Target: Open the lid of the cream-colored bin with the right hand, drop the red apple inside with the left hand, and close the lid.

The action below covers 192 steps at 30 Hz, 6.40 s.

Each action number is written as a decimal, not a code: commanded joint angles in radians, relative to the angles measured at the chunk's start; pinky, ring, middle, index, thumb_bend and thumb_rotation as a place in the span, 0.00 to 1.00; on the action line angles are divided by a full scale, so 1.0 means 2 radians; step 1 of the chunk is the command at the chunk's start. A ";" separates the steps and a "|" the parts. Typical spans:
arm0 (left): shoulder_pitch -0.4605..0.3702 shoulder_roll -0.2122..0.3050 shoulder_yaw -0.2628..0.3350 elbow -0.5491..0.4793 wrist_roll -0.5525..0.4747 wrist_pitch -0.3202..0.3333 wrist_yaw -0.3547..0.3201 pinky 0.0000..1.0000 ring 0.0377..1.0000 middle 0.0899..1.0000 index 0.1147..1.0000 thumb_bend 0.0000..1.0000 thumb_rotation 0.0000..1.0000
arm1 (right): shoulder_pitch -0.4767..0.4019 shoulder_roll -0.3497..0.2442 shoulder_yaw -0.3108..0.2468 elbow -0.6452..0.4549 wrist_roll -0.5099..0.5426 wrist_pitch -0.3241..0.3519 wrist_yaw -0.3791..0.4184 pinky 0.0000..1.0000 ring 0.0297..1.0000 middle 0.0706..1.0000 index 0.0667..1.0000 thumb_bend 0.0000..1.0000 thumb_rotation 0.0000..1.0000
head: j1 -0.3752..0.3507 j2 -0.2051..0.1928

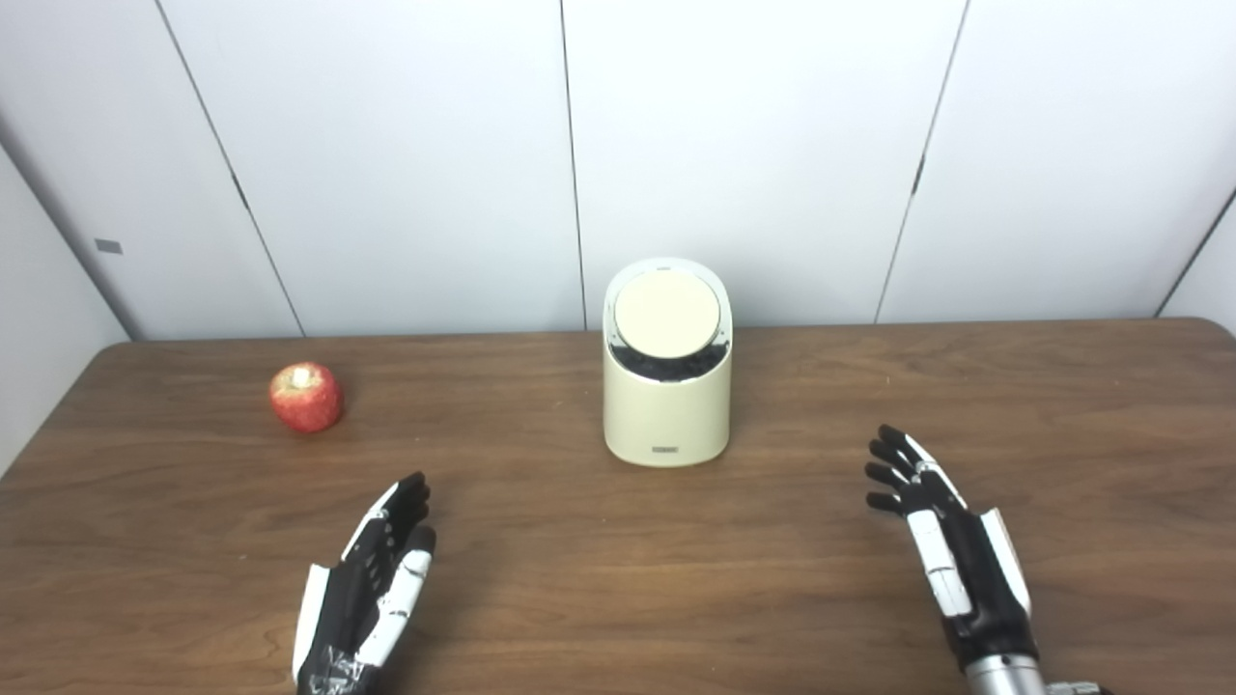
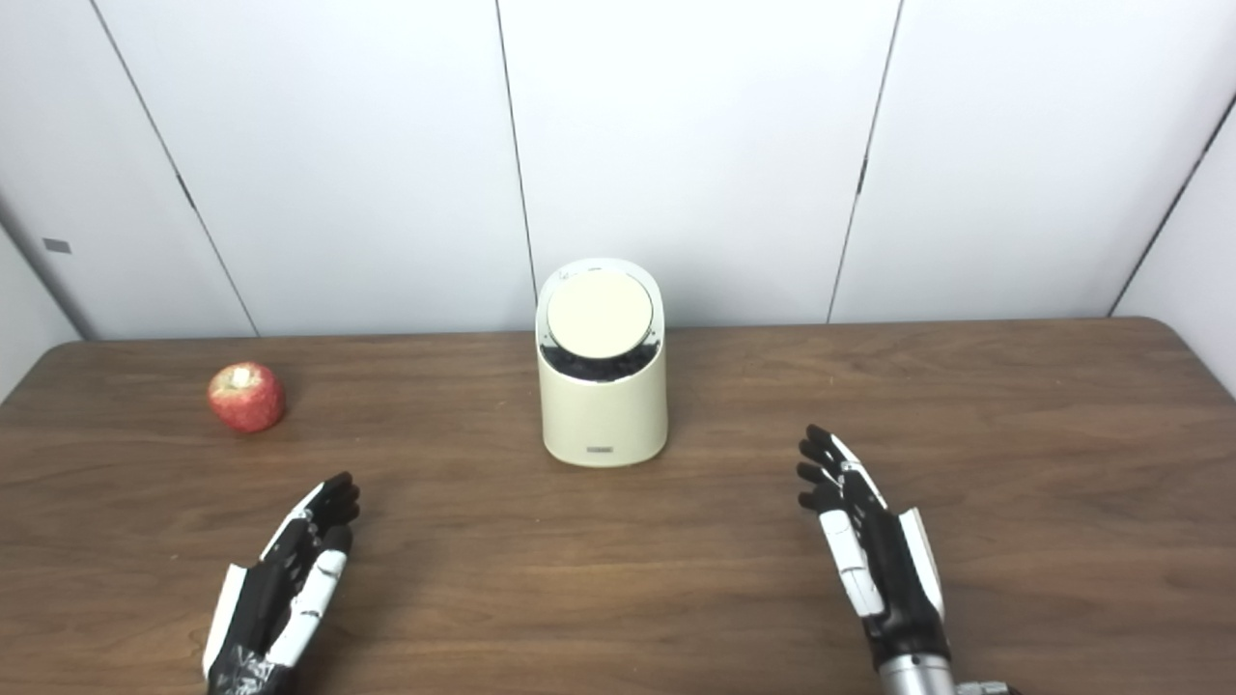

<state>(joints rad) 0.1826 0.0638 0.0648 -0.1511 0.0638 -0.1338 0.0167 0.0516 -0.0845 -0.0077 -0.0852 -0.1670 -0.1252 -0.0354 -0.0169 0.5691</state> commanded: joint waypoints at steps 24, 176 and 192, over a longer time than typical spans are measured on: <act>0.020 -0.008 0.001 0.017 -0.023 -0.008 0.000 0.90 0.89 0.89 0.90 0.44 0.64 | 0.004 0.001 -0.002 -0.017 0.046 0.024 0.021 0.77 0.86 0.90 0.92 0.49 0.79 | -0.027 -0.018; 0.016 -0.024 0.004 0.026 -0.033 -0.014 0.002 0.88 0.87 0.87 0.89 0.42 0.58 | -0.109 -0.046 -0.046 -0.029 0.111 0.157 0.067 1.00 1.00 0.99 0.97 0.57 1.00 | 0.016 -0.005; -0.011 -0.023 0.028 -0.063 0.054 0.046 0.056 0.77 0.83 0.84 0.86 0.52 0.36 | -0.088 -0.045 -0.079 -0.011 0.157 0.141 0.061 0.98 0.98 0.98 0.96 0.51 1.00 | 0.174 -0.017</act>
<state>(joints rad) 0.1782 0.0102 0.1078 -0.2311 0.1497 -0.0432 0.1046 -0.1018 -0.1776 -0.1542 -0.0641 0.1255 0.1699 0.0953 0.3313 0.5339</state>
